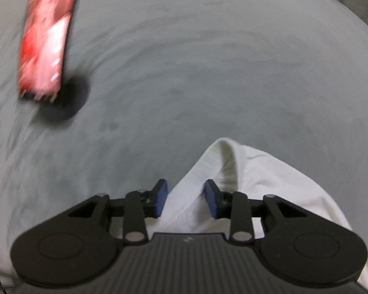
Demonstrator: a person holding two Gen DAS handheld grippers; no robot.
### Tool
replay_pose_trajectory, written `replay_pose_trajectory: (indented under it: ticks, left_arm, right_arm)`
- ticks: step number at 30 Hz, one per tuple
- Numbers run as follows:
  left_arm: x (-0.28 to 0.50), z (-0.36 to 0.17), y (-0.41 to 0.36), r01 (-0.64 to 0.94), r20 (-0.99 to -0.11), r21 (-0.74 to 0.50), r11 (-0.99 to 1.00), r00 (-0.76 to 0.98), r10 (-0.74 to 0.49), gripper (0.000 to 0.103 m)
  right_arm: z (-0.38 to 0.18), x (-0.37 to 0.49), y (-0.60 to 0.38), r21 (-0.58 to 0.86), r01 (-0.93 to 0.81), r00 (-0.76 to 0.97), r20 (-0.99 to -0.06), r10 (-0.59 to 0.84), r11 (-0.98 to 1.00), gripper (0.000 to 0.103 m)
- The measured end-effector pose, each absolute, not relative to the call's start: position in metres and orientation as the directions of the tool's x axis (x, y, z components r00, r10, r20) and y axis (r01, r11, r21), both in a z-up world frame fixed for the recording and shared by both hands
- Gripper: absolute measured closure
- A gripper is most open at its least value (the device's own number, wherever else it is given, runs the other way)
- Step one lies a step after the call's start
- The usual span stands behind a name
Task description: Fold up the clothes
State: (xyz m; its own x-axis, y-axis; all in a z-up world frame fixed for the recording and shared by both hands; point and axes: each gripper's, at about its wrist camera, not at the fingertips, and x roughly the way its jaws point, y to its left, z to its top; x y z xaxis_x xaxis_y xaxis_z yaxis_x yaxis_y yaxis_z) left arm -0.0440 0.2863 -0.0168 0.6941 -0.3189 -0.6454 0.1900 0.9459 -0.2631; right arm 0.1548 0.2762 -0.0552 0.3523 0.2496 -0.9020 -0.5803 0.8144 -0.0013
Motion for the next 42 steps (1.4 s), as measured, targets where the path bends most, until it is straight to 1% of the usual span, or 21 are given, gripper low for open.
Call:
replay_pose_trajectory:
  ticks: [2,5,8,10,11,12,16,18,20,22,25,26,27,32,34,35,36,38,39,40,42]
  left_arm:
    - [-0.042,-0.018,0.291,0.175,-0.648,-0.287,0.942,0.689,-0.325,0.102]
    - [-0.04,-0.019,0.299,0.148,-0.649,-0.324,0.934,0.684,-0.334,0.102]
    - [-0.041,-0.018,0.3,0.144,-0.649,-0.33,0.933,0.683,-0.335,0.102]
    - [-0.042,-0.017,0.295,0.157,-0.648,-0.324,0.933,0.682,-0.339,0.102]
    - [-0.041,-0.017,0.294,0.161,-0.646,-0.321,0.933,0.683,-0.34,0.102]
    - [-0.04,-0.017,0.293,0.162,-0.644,-0.322,0.933,0.685,-0.341,0.102]
    - [-0.039,-0.017,0.295,0.161,-0.63,-0.343,0.926,0.691,-0.353,0.102]
    - [-0.04,-0.016,0.293,0.182,-0.621,-0.347,0.92,0.691,-0.371,0.102]
    - [-0.042,-0.015,0.29,0.21,-0.611,-0.352,0.912,0.687,-0.394,0.102]
    - [-0.048,-0.013,0.287,0.252,-0.603,-0.35,0.902,0.677,-0.422,0.102]
    - [-0.05,-0.014,0.29,0.236,-0.608,-0.345,0.908,0.68,-0.408,0.102]
    - [-0.049,-0.014,0.294,0.216,-0.609,-0.351,0.911,0.686,-0.398,0.102]
    - [-0.049,-0.014,0.297,0.201,-0.609,-0.357,0.912,0.69,-0.39,0.102]
    - [-0.033,-0.018,0.324,0.103,-0.602,-0.423,0.9,0.711,-0.364,0.102]
    - [-0.023,-0.021,0.329,0.073,-0.614,-0.429,0.901,0.707,-0.35,0.102]
    - [-0.018,-0.024,0.33,0.052,-0.629,-0.42,0.906,0.704,-0.332,0.102]
    - [-0.015,-0.025,0.329,0.039,-0.638,-0.411,0.911,0.701,-0.319,0.102]
    - [-0.013,-0.027,0.329,0.028,-0.646,-0.407,0.913,0.698,-0.309,0.102]
    - [-0.014,-0.027,0.329,0.027,-0.647,-0.405,0.914,0.698,-0.307,0.102]
    - [-0.015,-0.026,0.328,0.026,-0.65,-0.398,0.917,0.698,-0.302,0.102]
    - [-0.017,-0.026,0.325,0.024,-0.658,-0.379,0.925,0.696,-0.288,0.101]
  right_arm:
    - [-0.054,0.161,0.276,0.009,-0.553,0.378,-0.888,0.261,0.833,0.103]
    - [-0.054,0.172,0.276,0.028,-0.505,0.391,-0.883,0.258,0.862,0.103]
    - [-0.053,0.181,0.276,0.031,-0.445,0.402,-0.886,0.23,0.895,0.103]
    - [-0.05,0.188,0.271,0.078,-0.39,0.357,-0.905,0.229,0.917,0.093]
    - [-0.047,0.189,0.269,0.091,-0.378,0.345,-0.91,0.232,0.921,0.08]
    - [-0.045,0.188,0.269,0.105,-0.375,0.337,-0.91,0.241,0.921,0.078]
    - [-0.036,0.183,0.269,0.159,-0.349,0.298,-0.915,0.271,0.923,0.076]
    - [-0.04,0.181,0.27,0.129,-0.315,0.3,-0.926,0.228,0.94,0.07]
    - [-0.045,0.18,0.27,0.091,-0.294,0.314,-0.931,0.186,0.951,0.069]
    - [-0.051,0.177,0.271,0.061,-0.275,0.344,-0.926,0.157,0.959,0.071]
    - [-0.052,0.173,0.267,0.024,-0.251,0.421,-0.898,0.131,0.968,0.087]
    - [-0.052,0.175,0.265,0.016,-0.236,0.445,-0.887,0.122,0.972,0.098]
    - [-0.051,0.177,0.264,0.014,-0.228,0.46,-0.88,0.12,0.974,0.102]
    - [-0.042,0.191,0.263,0.024,-0.221,0.526,-0.839,0.14,0.975,0.102]
    - [-0.042,0.201,0.268,0.046,-0.226,0.528,-0.833,0.162,0.973,0.102]
    - [-0.045,0.205,0.269,0.058,-0.227,0.514,-0.841,0.17,0.972,0.099]
    - [-0.048,0.21,0.27,0.07,-0.228,0.5,-0.848,0.179,0.971,0.089]
    - [-0.051,0.214,0.272,0.086,-0.239,0.481,-0.855,0.195,0.967,0.079]
    - [-0.051,0.214,0.273,0.09,-0.246,0.476,-0.856,0.201,0.965,0.073]
    - [-0.049,0.214,0.274,0.094,-0.256,0.467,-0.859,0.208,0.962,0.069]
    - [-0.043,0.216,0.278,0.113,-0.285,0.432,-0.871,0.233,0.952,0.052]
